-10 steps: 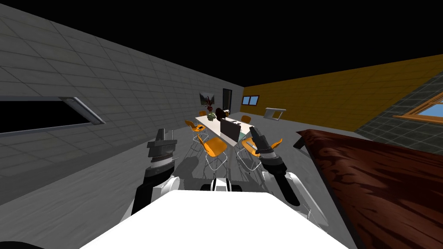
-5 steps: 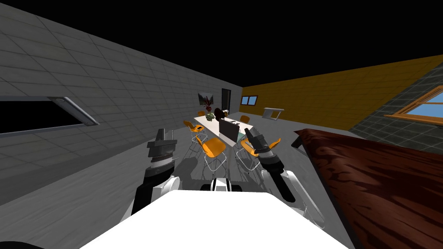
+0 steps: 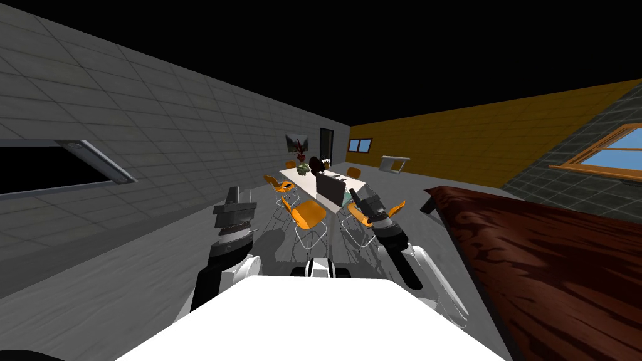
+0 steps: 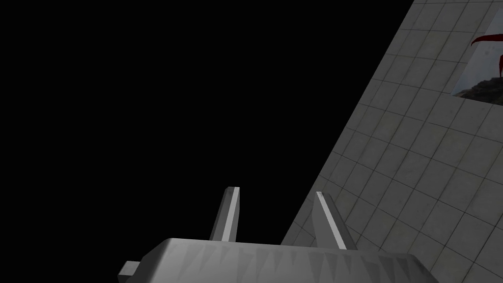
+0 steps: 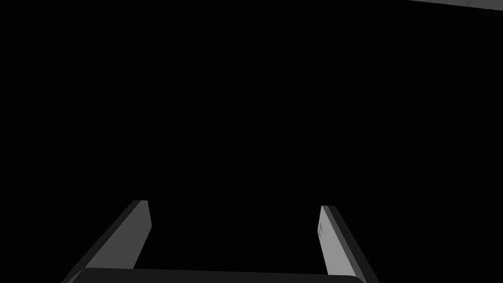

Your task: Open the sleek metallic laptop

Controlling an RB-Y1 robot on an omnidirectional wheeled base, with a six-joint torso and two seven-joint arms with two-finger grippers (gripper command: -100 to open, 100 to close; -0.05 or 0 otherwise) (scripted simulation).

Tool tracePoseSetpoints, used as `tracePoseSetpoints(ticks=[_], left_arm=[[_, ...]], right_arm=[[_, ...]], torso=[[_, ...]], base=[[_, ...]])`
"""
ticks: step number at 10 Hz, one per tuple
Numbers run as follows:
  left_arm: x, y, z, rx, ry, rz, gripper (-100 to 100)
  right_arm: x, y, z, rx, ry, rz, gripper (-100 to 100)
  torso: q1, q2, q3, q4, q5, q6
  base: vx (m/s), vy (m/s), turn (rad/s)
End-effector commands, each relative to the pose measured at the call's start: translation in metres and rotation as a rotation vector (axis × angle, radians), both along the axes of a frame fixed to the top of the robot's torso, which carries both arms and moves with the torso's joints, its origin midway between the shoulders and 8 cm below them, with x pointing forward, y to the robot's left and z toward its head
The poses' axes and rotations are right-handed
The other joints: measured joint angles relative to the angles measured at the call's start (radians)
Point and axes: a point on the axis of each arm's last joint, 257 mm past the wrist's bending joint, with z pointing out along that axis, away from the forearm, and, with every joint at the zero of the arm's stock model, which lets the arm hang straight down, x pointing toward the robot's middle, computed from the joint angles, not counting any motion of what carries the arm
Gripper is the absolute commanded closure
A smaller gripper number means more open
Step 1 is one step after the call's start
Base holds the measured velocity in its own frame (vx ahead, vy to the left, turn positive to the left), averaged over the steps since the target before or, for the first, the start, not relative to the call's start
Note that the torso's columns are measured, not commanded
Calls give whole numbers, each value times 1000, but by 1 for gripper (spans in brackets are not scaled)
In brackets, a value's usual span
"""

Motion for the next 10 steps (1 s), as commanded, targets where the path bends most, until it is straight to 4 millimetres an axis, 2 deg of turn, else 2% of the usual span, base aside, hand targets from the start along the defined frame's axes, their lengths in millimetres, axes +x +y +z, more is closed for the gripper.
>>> tracePoseSetpoints(ticks=[1, 10], left_arm=[[0, 0, 0, 0, 0, 0, 0], [0, 0, 0, 0, 0, 0, 0]], right_arm=[[5, 7, -6, -113, -22, -49, -100], [25, 30, -31, -509, -118, -213, -100]], torso=[[-1, -1, 0, 0, 0, 0], [0, 0, 0, 0, 0, 0]], base=[[21, -21, -29], [21, -20, -25]])
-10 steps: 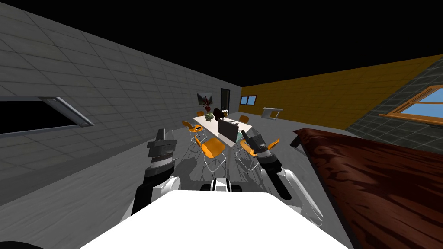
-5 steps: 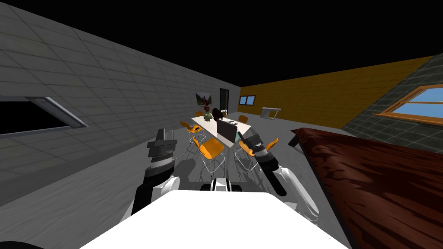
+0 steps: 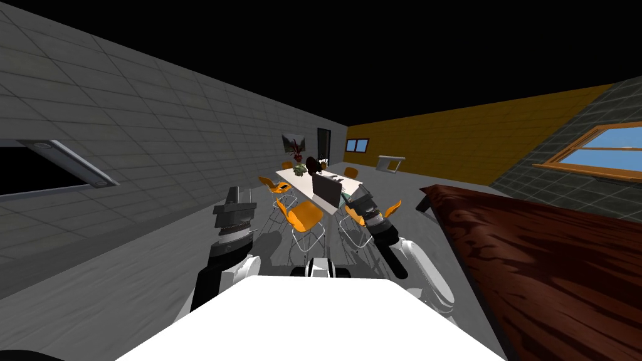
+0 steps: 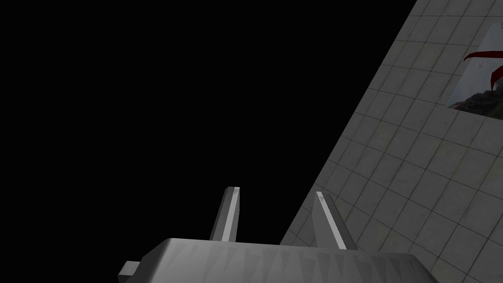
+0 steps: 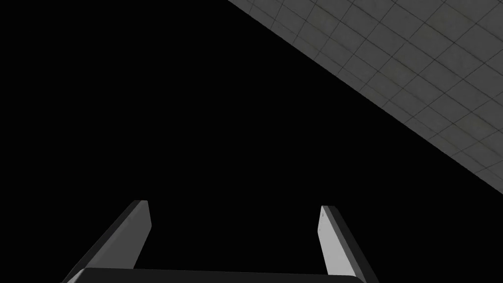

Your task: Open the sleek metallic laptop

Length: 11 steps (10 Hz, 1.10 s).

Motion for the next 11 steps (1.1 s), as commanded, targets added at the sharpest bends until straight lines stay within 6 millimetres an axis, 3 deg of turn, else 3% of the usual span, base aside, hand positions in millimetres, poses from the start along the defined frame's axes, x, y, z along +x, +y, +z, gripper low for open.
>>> tracePoseSetpoints(ticks=[1, 11], left_arm=[[0, 0, 0, 0, 0, 0, 0], [0, 0, 0, 0, 0, 0, 0]], right_arm=[[6, 6, -8, -115, -28, -44, -100], [30, 27, -40, -524, -141, -186, -100]], torso=[[-1, -1, 0, 0, 0, 0], [-1, 0, 0, 0, 0, 0]], base=[[22, -23, -17], [25, -25, -9]])
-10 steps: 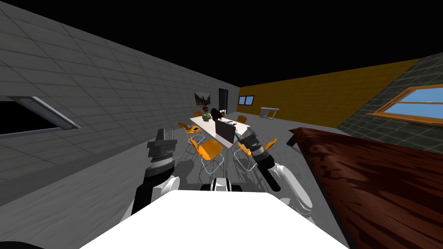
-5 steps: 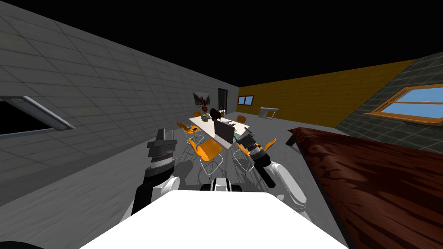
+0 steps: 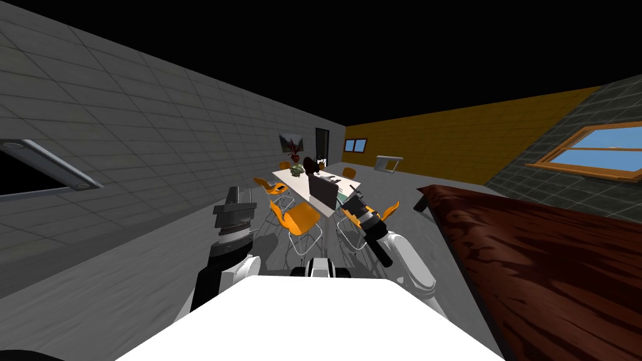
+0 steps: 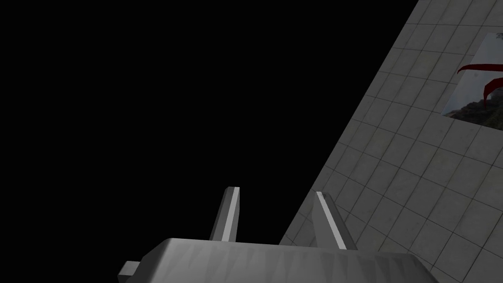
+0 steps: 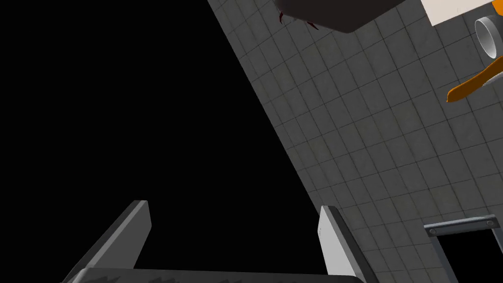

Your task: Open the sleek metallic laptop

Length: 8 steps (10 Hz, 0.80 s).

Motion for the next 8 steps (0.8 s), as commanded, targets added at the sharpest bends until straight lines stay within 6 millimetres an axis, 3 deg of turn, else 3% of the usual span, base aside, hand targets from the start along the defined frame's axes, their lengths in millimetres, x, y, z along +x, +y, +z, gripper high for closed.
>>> tracePoseSetpoints(ticks=[1, 8], left_arm=[[0, 0, 0, 0, 0, 0, 0], [0, 0, 0, 0, 0, 0, 0]], right_arm=[[7, 7, -9, -109, -33, -32, -100], [25, 21, -33, -395, -121, -108, -100]], torso=[[1, 1, 0, 0, 0, 0], [0, 0, 0, 0, 0, 0]], base=[[21, -18, -5], [29, -30, 3]])
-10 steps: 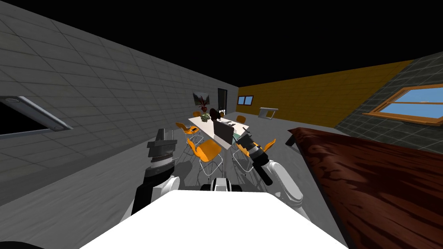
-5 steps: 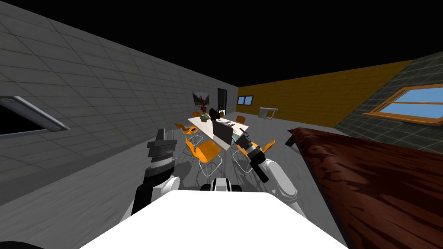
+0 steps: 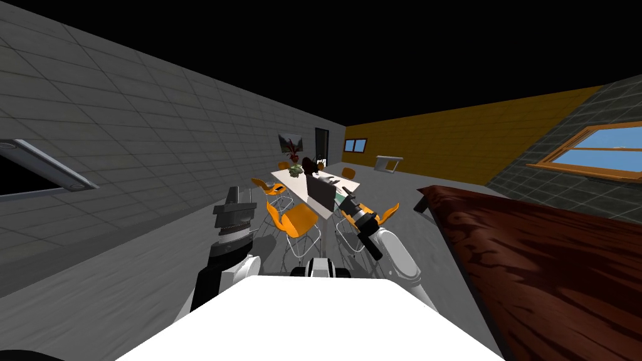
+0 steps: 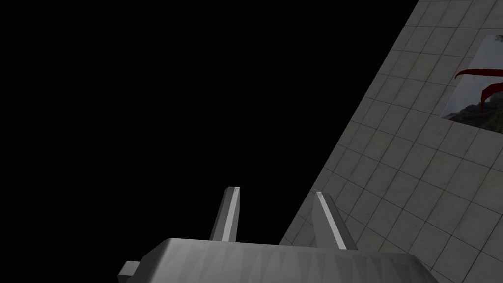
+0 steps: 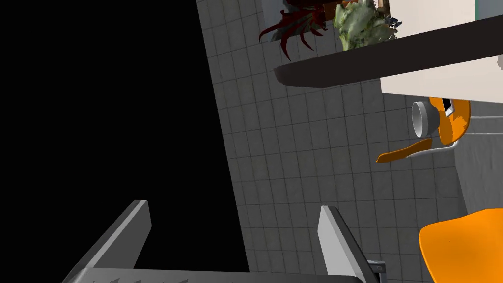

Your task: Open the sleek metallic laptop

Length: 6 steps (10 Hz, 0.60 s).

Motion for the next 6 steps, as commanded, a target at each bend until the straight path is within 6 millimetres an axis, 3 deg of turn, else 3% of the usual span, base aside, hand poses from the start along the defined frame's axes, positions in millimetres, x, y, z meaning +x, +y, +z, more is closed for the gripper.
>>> tracePoseSetpoints(ticks=[1, 6], left_arm=[[0, 0, 0, 0, 0, 0, 0], [0, 0, 0, 0, 0, 0, 0]], right_arm=[[8, 7, -9, -126, -42, -28, -100], [18, 15, -24, -307, -101, -66, -100]], torso=[[0, 0, 0, 0, 0, 0], [0, 0, 0, 0, 0, 0]], base=[[29, -28, 6], [25, -29, 8]])
